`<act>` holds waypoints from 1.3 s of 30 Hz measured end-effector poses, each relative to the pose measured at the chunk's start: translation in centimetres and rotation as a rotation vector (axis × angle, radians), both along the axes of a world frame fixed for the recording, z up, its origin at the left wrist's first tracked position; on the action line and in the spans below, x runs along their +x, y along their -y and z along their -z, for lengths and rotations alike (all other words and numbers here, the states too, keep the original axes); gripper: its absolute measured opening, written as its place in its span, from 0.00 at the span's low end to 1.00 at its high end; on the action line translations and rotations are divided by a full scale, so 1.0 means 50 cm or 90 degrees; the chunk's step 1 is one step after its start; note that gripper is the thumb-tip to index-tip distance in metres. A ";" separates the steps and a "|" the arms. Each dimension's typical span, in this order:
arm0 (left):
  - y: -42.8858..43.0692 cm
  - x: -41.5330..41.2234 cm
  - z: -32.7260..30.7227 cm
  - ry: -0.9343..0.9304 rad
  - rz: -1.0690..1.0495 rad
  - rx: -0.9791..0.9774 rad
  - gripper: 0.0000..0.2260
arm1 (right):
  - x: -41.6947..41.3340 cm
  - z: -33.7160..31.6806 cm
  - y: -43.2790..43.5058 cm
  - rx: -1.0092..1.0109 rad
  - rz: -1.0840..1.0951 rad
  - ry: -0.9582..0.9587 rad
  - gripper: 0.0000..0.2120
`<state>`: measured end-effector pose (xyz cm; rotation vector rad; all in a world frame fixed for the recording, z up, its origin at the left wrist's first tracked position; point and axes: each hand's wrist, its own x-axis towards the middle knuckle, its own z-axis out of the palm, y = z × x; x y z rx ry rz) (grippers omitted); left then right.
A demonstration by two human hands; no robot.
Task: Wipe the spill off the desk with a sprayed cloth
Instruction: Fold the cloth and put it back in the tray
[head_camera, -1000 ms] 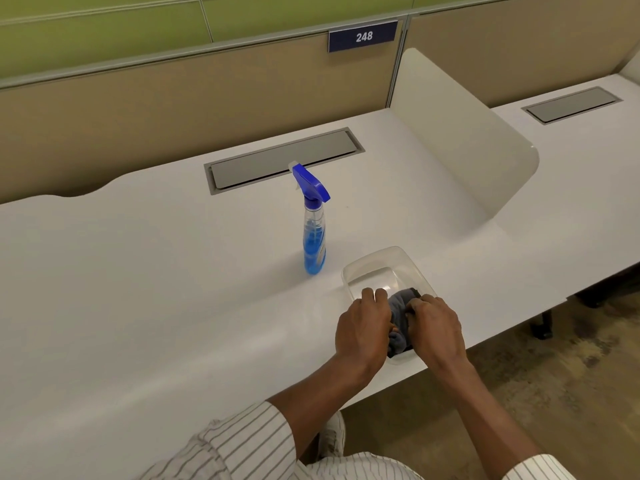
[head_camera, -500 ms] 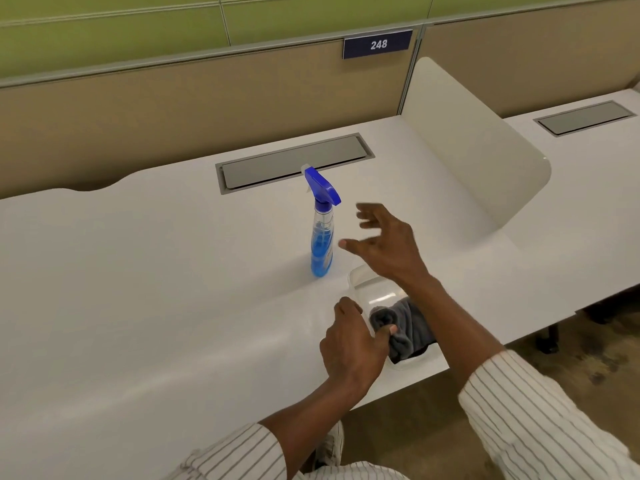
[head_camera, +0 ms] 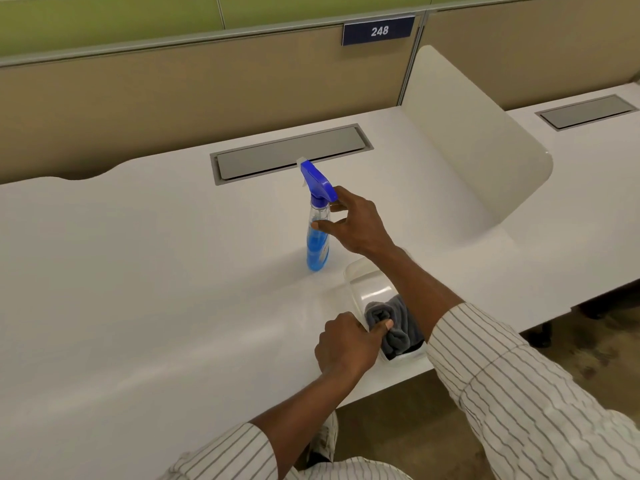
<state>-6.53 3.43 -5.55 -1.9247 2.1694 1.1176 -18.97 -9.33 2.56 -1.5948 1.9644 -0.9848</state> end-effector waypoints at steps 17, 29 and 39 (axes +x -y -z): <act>-0.008 0.006 0.005 -0.054 0.011 -0.040 0.25 | -0.033 -0.155 -0.139 -0.285 0.180 -0.021 0.25; -0.006 0.000 0.015 -0.014 0.031 -0.052 0.32 | -0.051 -0.066 -0.279 -0.191 0.260 -0.069 0.26; -0.005 0.001 0.020 0.014 0.037 -0.060 0.32 | -0.044 0.009 -0.283 -0.123 0.290 -0.033 0.26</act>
